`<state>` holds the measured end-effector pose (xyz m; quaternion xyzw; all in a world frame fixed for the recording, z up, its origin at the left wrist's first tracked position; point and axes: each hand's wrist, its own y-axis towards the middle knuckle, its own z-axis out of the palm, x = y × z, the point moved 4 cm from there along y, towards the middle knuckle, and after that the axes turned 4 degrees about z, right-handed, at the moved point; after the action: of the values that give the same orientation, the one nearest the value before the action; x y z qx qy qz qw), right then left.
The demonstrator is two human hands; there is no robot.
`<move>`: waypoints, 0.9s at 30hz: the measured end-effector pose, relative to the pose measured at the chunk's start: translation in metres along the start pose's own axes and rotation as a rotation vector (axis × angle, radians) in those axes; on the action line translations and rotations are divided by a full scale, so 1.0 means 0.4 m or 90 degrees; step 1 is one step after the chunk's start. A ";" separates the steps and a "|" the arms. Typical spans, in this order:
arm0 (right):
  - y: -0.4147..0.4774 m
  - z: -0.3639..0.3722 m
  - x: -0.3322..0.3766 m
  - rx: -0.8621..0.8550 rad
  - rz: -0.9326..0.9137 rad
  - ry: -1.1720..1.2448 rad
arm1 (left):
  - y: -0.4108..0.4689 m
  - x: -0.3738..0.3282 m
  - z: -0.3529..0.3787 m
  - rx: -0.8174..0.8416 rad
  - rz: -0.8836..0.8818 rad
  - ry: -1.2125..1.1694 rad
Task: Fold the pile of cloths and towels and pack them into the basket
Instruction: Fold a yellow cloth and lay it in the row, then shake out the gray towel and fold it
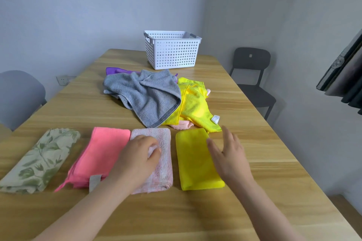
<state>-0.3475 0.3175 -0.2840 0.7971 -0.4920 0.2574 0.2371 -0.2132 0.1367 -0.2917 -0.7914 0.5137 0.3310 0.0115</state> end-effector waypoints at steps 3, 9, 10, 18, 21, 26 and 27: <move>0.050 -0.009 0.040 0.011 -0.064 0.006 | 0.051 0.016 -0.012 -0.022 -0.025 -0.069; 0.204 0.057 0.127 0.065 -0.108 0.001 | 0.196 0.039 -0.046 -0.050 -0.033 -0.103; 0.233 0.071 0.144 0.063 -0.118 -0.006 | 0.217 0.045 -0.049 -0.054 -0.031 -0.093; 0.422 0.184 0.264 0.053 -0.127 -0.081 | 0.303 0.118 -0.045 -0.060 -0.060 -0.078; 0.463 0.210 0.277 0.031 -0.094 -0.079 | 0.315 0.139 -0.056 -0.068 -0.062 -0.075; 0.478 0.187 0.318 0.025 -0.081 0.096 | 0.309 0.165 -0.081 -0.083 -0.082 -0.088; 0.474 0.172 0.331 0.030 -0.077 0.164 | 0.305 0.167 -0.086 -0.088 -0.086 -0.095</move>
<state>-0.4566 0.1099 -0.2269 0.7909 -0.4025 0.3547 0.2944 -0.2789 0.0128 -0.2614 -0.7964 0.4329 0.4219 0.0177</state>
